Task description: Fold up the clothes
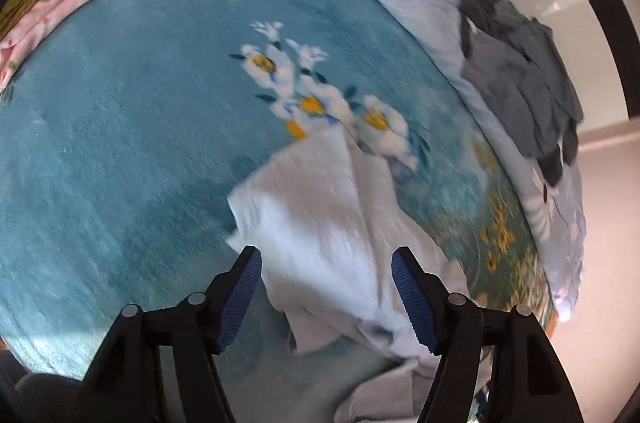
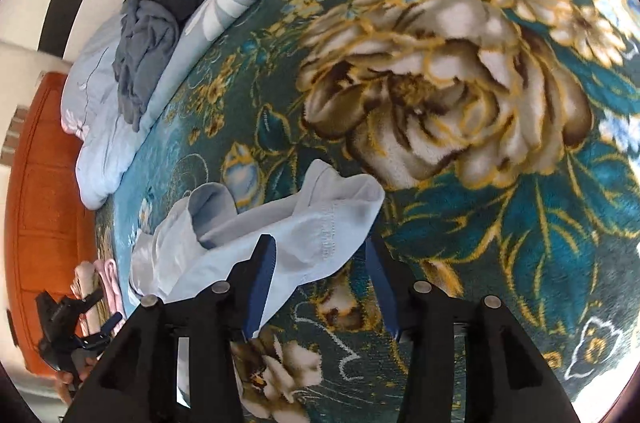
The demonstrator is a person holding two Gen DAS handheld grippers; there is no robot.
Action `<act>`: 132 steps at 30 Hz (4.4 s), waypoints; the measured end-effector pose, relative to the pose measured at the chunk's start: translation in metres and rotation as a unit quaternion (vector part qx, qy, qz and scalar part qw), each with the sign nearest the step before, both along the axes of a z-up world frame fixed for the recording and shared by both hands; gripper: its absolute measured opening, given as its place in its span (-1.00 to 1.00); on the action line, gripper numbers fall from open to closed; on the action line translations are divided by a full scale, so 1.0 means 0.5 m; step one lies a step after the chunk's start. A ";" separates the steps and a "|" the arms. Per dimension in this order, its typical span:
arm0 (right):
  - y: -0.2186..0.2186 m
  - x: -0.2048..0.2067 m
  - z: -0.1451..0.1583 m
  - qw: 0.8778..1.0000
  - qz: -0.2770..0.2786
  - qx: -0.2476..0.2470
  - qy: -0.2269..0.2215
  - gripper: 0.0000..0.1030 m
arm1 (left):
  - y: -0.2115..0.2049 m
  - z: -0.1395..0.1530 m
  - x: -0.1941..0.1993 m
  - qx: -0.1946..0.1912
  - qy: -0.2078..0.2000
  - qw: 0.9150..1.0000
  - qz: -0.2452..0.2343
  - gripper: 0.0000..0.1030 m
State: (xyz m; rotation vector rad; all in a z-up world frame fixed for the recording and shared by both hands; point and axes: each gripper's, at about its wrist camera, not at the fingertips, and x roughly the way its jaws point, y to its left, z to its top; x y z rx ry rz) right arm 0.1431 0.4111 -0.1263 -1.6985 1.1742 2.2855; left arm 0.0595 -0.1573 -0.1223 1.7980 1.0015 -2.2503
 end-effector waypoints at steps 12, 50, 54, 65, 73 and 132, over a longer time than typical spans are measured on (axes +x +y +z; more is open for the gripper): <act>-0.019 0.010 -0.052 0.995 -0.055 -0.079 -0.020 -0.06 | -0.016 -0.122 -0.075 0.024 -0.027 0.999 0.020 0.36; -0.104 -0.027 0.300 0.968 0.164 0.029 0.187 -0.87 | -0.198 0.255 0.141 -0.067 0.215 0.974 -0.006 -0.82; -0.134 0.010 0.105 0.980 0.190 0.027 0.059 -0.87 | -0.209 0.152 0.130 -0.072 0.136 0.988 0.004 -0.82; -0.114 0.062 0.047 0.977 0.211 0.031 -0.002 -0.70 | -0.262 0.102 0.109 -0.114 0.064 0.991 0.027 -0.79; -0.100 0.083 0.089 0.973 0.216 0.082 0.011 -0.24 | -0.214 0.130 0.093 -0.134 0.070 0.988 0.017 -0.07; -0.290 -0.125 0.028 0.949 0.219 0.224 0.027 -0.39 | 0.136 0.114 0.191 -0.040 0.133 0.985 -0.098 -0.93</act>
